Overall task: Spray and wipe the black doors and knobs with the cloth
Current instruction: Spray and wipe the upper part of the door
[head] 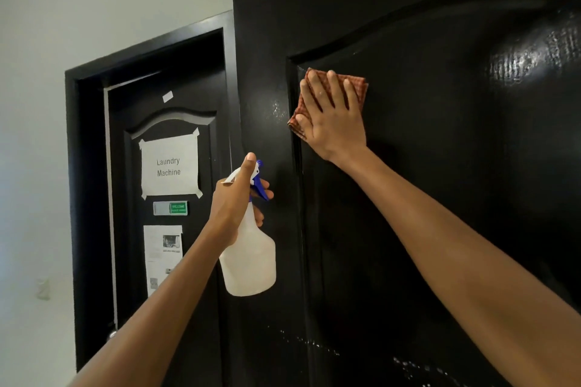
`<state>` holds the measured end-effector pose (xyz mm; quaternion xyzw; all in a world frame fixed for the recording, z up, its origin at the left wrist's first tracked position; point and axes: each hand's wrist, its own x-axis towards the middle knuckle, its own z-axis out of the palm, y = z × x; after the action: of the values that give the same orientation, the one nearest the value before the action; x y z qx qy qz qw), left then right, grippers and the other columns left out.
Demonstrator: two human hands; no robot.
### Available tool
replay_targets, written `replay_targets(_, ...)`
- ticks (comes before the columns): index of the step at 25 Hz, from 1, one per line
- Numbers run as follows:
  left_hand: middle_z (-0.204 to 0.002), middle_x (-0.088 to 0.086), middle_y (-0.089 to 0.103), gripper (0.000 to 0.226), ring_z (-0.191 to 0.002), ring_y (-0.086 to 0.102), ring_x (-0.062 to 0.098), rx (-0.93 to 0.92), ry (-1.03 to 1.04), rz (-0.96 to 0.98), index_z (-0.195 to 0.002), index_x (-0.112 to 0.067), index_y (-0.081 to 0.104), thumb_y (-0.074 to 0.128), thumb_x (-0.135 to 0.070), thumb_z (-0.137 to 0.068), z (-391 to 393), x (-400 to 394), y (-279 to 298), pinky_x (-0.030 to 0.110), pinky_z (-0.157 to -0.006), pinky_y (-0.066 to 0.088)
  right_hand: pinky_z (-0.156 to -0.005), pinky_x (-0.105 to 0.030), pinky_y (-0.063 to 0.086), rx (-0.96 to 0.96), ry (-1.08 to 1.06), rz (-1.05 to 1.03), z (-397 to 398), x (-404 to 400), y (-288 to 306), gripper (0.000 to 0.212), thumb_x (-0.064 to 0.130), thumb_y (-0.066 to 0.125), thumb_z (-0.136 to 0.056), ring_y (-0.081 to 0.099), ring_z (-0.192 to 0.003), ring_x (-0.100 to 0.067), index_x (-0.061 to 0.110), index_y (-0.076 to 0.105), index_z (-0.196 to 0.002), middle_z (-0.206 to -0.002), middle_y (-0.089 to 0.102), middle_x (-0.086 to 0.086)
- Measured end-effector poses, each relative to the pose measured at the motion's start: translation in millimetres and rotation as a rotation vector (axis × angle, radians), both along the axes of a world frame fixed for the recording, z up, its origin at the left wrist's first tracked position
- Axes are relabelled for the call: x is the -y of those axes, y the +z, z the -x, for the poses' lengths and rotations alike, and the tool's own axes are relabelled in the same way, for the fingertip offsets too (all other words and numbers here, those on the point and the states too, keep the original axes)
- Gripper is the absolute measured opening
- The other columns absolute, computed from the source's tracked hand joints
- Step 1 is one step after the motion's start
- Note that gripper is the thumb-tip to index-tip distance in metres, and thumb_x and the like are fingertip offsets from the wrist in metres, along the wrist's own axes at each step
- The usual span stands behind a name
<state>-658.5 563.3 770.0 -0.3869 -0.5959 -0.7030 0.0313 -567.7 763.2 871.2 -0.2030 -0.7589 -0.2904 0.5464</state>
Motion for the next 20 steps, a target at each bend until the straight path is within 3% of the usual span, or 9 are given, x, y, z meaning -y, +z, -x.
replay_targets(3,-0.086,0.008,0.076,0.055,-0.049,0.060,0.021,0.002,0.003,-0.004,-0.100,-0.018,0.066,0.043,-0.067,-0.093,2.8,1.5,0.2,0.029,-0.048,0.054,-0.128,-0.054,0.007,0.084,0.011,-0.075,11.1,2.5,-31.4,0.066,0.051,0.020,-0.108,0.009,-0.159,-0.034,0.016,0.024,-0.164,-0.172,0.018,-0.008)
replay_targets(9,-0.090,0.013,0.075,0.061,-0.049,0.061,0.020,0.007,-0.016,0.010,-0.101,-0.012,0.067,0.042,-0.066,-0.092,-3.0,8.4,-13.3,0.030,-0.049,0.054,-0.128,-0.054,0.006,0.262,0.038,-0.136,-7.0,-0.6,-187.8,0.074,0.050,0.045,-0.103,0.010,-0.158,-0.035,0.014,0.022,-0.164,-0.171,0.019,-0.013)
replay_targets(12,-0.091,0.015,0.074,0.055,-0.051,0.062,0.018,0.009,-0.018,0.010,-0.096,-0.014,0.067,0.042,-0.063,-0.095,-13.6,13.2,-21.2,0.029,-0.048,0.053,-0.129,-0.053,0.004,0.449,0.032,-0.285,-27.7,-15.5,-242.9,0.068,0.051,0.037,-0.106,0.013,-0.158,-0.033,0.015,0.026,-0.163,-0.171,0.021,-0.010)
replay_targets(15,-0.090,0.015,0.075,0.055,-0.051,0.062,0.019,0.031,-0.007,0.020,-0.097,-0.012,0.067,0.044,-0.062,-0.095,-17.0,17.9,-30.2,0.028,-0.047,0.052,-0.129,-0.051,0.004,0.540,0.046,-0.365,-38.3,-28.4,-226.5,0.063,0.050,0.029,-0.110,0.009,-0.159,-0.032,0.018,0.024,-0.164,-0.172,0.018,-0.008)
replay_targets(20,-0.086,0.012,0.076,0.058,-0.054,0.062,0.024,0.054,0.029,0.017,-0.093,-0.012,0.069,0.045,-0.065,-0.093,-12.2,25.3,-29.6,0.029,-0.048,0.052,-0.128,-0.052,0.014,0.177,0.062,-0.134,-17.1,-8.8,-109.9,0.062,0.050,0.028,-0.108,0.016,-0.158,-0.031,0.020,0.029,-0.163,-0.171,0.022,-0.005)
